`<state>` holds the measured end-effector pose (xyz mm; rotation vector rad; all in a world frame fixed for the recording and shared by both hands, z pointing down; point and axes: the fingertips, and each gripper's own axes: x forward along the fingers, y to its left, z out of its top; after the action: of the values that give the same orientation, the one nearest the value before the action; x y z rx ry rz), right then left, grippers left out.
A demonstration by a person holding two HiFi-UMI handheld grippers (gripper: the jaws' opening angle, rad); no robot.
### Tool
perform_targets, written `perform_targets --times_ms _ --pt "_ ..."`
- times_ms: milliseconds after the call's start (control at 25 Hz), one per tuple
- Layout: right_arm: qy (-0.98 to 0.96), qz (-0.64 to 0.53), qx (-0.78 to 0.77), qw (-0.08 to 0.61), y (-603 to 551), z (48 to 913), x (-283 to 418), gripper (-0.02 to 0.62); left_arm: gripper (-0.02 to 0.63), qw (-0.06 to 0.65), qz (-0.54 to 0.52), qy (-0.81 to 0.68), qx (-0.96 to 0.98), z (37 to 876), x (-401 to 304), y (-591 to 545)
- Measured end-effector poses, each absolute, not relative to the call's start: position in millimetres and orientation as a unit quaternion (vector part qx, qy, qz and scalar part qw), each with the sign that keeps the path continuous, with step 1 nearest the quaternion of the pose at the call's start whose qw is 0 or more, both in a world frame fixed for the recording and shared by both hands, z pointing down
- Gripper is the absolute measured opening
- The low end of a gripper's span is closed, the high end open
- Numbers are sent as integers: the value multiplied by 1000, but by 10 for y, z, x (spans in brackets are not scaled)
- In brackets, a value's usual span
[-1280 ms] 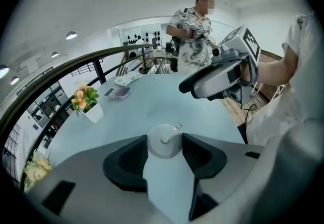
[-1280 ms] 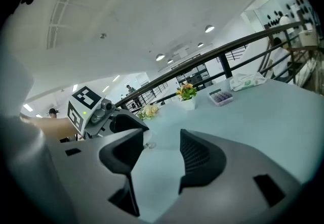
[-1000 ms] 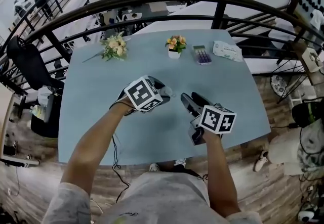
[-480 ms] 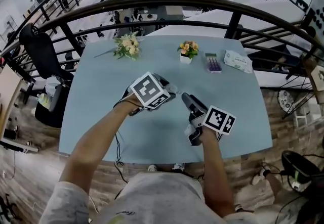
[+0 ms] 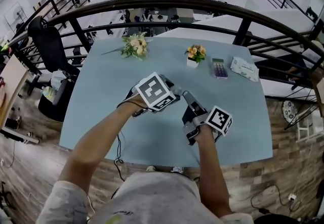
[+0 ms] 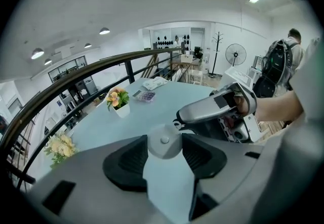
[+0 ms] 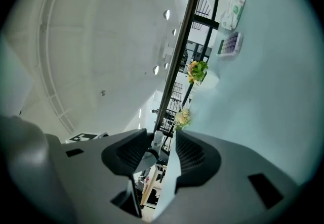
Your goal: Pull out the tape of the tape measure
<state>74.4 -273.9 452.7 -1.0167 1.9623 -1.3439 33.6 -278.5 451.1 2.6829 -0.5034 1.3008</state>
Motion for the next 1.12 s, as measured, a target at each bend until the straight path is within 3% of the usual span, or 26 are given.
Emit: perform_targets --times_ms 280,400,480,1120 --pt "721 -519 -352 294 -2775 4531 724 98 212 74 433 -176 881 4555 360 -2795" --pt "723 -522 -344 293 -2784 4548 701 96 212 77 432 -181 880 4569 357 -2788" --pt "723 -523 -345 291 -2797 4561 716 32 212 81 430 -185 880 4567 357 -2796" --pt "745 -517 -338 251 -2880 4619 780 20 212 91 437 -215 869 4653 365 -2883"
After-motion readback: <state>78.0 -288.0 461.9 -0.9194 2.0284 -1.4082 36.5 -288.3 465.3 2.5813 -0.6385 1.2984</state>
